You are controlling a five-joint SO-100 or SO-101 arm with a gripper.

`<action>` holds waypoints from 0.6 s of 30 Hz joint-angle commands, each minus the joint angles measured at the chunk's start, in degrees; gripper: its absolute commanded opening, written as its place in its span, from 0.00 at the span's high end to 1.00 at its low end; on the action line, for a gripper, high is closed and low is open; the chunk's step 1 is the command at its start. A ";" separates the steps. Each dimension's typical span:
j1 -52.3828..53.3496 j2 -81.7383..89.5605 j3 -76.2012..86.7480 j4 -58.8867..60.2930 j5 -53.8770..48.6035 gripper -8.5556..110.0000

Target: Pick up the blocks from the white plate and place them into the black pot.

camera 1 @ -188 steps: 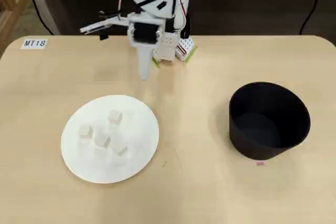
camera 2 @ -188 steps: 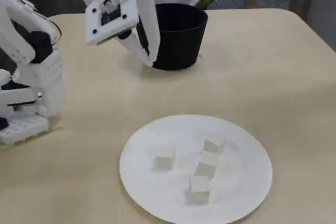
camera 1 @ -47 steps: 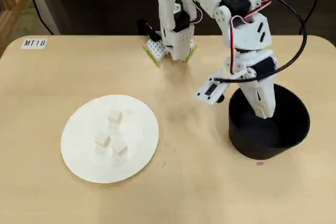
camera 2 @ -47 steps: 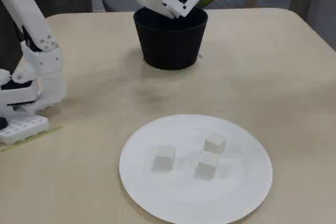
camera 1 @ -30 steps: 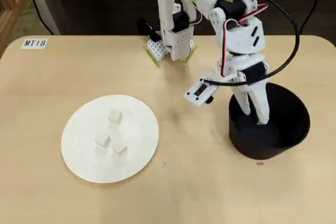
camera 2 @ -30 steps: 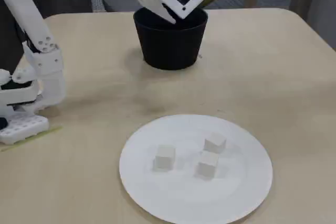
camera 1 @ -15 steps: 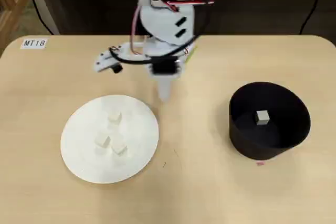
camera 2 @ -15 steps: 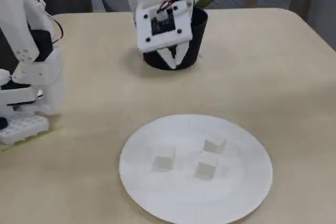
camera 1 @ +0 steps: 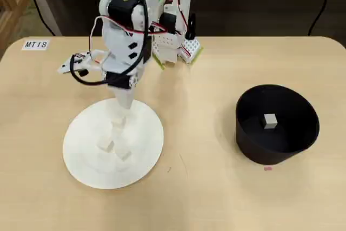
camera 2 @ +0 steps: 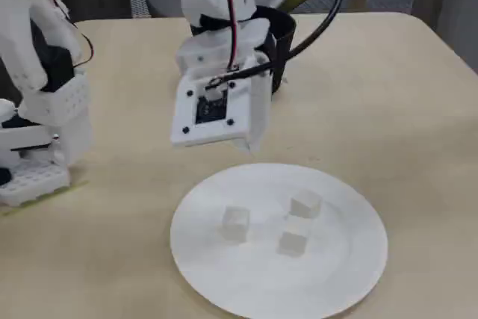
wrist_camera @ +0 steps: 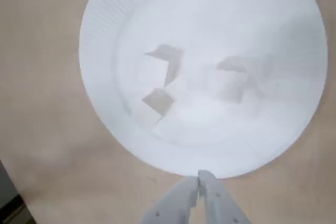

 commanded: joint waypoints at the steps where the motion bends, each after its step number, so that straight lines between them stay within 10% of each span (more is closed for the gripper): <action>1: 1.14 -0.70 0.09 -2.81 3.52 0.95; 18: -5.63 -17.58 -10.37 -9.67 16.44 0.80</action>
